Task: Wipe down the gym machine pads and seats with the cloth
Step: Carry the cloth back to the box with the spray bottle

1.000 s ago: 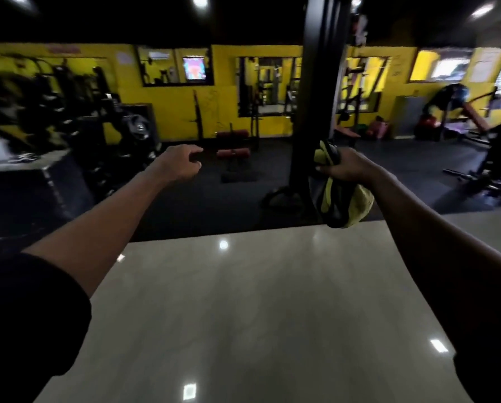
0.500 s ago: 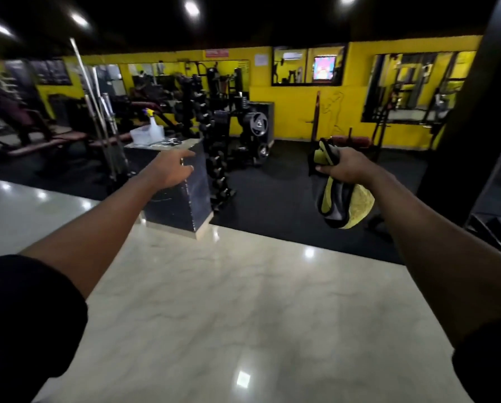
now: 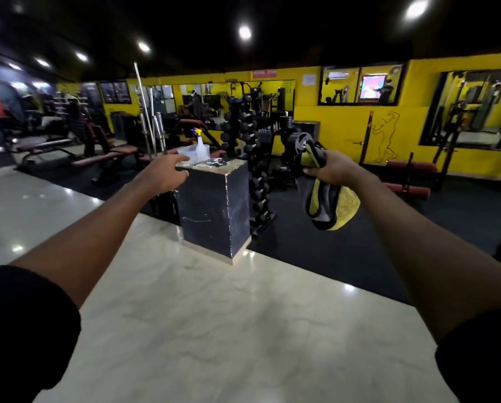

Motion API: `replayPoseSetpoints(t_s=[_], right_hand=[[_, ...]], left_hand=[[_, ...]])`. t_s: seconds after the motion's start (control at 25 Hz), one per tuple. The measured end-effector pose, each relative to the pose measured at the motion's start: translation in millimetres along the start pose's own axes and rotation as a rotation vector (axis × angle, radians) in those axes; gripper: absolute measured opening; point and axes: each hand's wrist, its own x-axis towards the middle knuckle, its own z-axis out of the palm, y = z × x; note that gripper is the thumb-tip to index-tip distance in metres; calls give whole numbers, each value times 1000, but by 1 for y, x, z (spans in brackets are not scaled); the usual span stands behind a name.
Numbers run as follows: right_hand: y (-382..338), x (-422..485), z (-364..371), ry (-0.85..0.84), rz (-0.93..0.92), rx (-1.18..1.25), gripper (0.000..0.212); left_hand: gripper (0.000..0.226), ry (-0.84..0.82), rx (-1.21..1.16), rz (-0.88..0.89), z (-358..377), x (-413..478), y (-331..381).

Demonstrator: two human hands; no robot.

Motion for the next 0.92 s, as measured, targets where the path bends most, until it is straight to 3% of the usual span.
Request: replayPoseSetpoints(t_s=[0.24,0.48,0.68,0.92], right_hand=[[-41,138,56,20,-72,8,48],[-63,280,116,28,-119,-12,53],[-89,399,152,20,-147,-23,49],[-132,527,207,28,-160,-7,48]], left_hand=[[49,39,-8,34,12,110,-65],[53,36,-21,63,31,227,-130],[77,20,8,41,39,329,-186],[50,22,63,-13,49,443,-267]])
